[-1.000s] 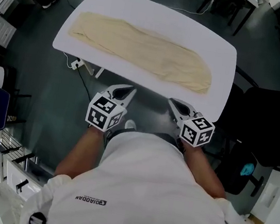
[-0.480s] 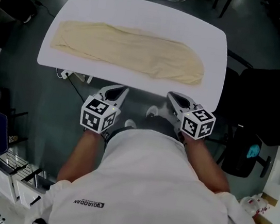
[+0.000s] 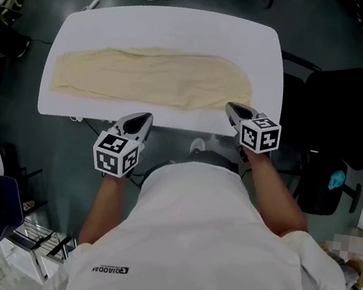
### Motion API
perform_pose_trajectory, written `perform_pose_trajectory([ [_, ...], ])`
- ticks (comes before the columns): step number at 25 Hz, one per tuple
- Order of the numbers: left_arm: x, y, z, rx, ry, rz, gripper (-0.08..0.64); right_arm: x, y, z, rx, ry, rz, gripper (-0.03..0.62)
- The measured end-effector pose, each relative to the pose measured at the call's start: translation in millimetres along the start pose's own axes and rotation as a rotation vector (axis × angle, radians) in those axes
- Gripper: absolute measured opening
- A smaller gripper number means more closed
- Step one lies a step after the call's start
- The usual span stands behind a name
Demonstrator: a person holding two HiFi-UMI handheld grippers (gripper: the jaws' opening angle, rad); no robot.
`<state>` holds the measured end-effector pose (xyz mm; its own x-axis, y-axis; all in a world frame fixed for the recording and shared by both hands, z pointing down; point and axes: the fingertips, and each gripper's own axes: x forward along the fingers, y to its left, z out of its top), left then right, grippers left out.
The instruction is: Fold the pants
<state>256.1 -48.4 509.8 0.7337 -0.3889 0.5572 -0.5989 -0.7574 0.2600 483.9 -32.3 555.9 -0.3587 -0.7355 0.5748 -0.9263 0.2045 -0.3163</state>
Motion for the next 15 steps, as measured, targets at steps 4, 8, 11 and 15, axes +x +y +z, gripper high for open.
perform_pose_trajectory([
  [4, 22.2, 7.3, 12.9, -0.014, 0.013, 0.008, 0.029, 12.5, -77.2, -9.6, 0.036, 0.047, -0.142, 0.018],
  [8, 42.2, 12.8, 18.9, -0.03, 0.057, 0.019, 0.028, 23.7, -138.3, -16.8, 0.074, 0.076, -0.232, 0.019],
  [11, 55.2, 17.5, 27.4, -0.038, 0.073, 0.032, 0.029, 34.1, -170.1, -15.9, 0.089, 0.089, -0.277, 0.112],
  [15, 69.7, 22.4, 33.2, -0.04, 0.102, 0.054, 0.028, 53.8, -195.4, -23.4, 0.133, 0.13, -0.281, 0.184],
])
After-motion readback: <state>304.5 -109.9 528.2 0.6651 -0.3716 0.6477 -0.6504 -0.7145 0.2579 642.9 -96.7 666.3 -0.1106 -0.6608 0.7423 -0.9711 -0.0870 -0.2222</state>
